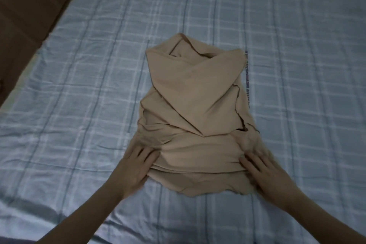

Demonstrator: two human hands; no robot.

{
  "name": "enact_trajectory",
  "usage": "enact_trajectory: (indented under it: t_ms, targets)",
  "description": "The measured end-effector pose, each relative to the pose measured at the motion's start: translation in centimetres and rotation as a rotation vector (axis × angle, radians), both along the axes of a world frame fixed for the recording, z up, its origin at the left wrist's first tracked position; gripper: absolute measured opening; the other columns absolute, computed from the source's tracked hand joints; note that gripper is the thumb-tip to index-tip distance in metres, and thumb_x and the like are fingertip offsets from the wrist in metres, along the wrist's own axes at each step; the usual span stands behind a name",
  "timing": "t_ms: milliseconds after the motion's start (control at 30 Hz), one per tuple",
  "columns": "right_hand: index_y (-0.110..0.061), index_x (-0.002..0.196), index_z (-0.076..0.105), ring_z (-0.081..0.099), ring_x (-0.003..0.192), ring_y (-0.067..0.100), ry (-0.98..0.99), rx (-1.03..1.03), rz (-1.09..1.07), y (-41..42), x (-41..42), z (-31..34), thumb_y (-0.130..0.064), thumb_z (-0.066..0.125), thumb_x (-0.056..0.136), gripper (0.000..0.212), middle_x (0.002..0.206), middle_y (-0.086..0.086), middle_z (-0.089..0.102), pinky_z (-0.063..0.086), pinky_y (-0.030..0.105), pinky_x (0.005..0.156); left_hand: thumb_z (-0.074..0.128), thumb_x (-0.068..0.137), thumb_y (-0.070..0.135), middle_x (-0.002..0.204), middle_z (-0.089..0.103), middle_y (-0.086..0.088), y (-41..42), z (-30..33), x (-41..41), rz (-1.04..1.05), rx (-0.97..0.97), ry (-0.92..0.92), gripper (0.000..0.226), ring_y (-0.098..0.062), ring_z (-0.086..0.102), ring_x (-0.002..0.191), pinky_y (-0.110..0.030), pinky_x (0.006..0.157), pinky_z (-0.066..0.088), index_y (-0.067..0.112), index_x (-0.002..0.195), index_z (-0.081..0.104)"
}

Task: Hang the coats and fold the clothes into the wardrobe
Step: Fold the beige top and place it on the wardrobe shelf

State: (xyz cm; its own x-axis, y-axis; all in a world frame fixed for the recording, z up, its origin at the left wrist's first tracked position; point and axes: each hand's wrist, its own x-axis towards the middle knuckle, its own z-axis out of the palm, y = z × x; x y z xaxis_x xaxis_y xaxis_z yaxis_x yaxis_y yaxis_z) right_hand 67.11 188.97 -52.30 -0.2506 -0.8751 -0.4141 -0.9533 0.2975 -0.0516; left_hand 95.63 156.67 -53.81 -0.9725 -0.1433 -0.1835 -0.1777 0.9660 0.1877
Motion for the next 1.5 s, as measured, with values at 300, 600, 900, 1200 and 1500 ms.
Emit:
enact_trajectory:
  t_ms: [300,600,900,1200,1500]
  targets:
    - [-0.028,0.107,0.053,0.059,0.067,0.021,-0.072,-0.124,-0.128,-4.4,-2.4,7.7,-0.008,0.07,0.067,0.048,0.079,0.0,0.059,0.037,0.029,0.043,0.035,0.083,0.026,0.109,0.066,-0.002,-4.7,8.2,-3.9,0.112,0.308,-0.271,0.043,-0.022,0.06,0.099,-0.033,0.075,0.052,0.023,0.112,0.066]
    - [-0.03,0.072,0.058,0.059,0.074,0.003,-0.507,0.273,-0.327,-5.0,-3.0,27.5,-0.025,0.045,0.095,0.027,0.081,-0.009,0.065,0.045,0.021,0.072,0.074,0.081,0.015,0.107,0.073,-0.003,-10.0,30.5,-6.0,0.094,0.807,-0.907,0.026,-0.019,0.067,0.103,-0.038,0.096,0.051,0.014,0.107,0.071]
    - [-0.015,0.093,0.074,0.07,0.084,0.018,-0.615,-0.032,-0.642,-12.1,-11.2,45.7,-0.038,0.064,0.089,0.026,0.094,0.005,0.074,0.056,0.038,0.08,0.065,0.083,-0.002,0.112,0.072,-0.01,-18.4,45.6,-15.1,0.221,0.636,-0.521,0.031,-0.024,0.067,0.104,-0.035,0.09,0.054,0.01,0.111,0.069]
    - [-0.017,0.089,0.069,0.056,0.071,0.013,-0.206,-0.584,-0.616,-18.3,-20.3,52.0,-0.021,0.062,0.091,0.009,0.085,0.006,0.067,0.039,0.024,0.058,0.056,0.071,-0.001,0.082,0.069,-0.004,-21.2,56.1,-25.8,0.195,-0.106,0.196,0.025,-0.022,0.063,0.083,-0.036,0.07,0.045,0.013,0.085,0.07]
    - [-0.02,0.08,0.069,0.062,0.065,0.012,-0.161,-0.881,-0.454,-16.0,-17.4,51.6,-0.016,0.059,0.086,0.012,0.07,0.001,0.067,0.046,0.025,0.052,0.054,0.07,-0.016,0.094,0.074,0.002,-21.0,55.3,-22.3,0.118,-0.051,0.51,0.046,-0.01,0.066,0.09,-0.032,0.079,0.053,0.015,0.098,0.075]
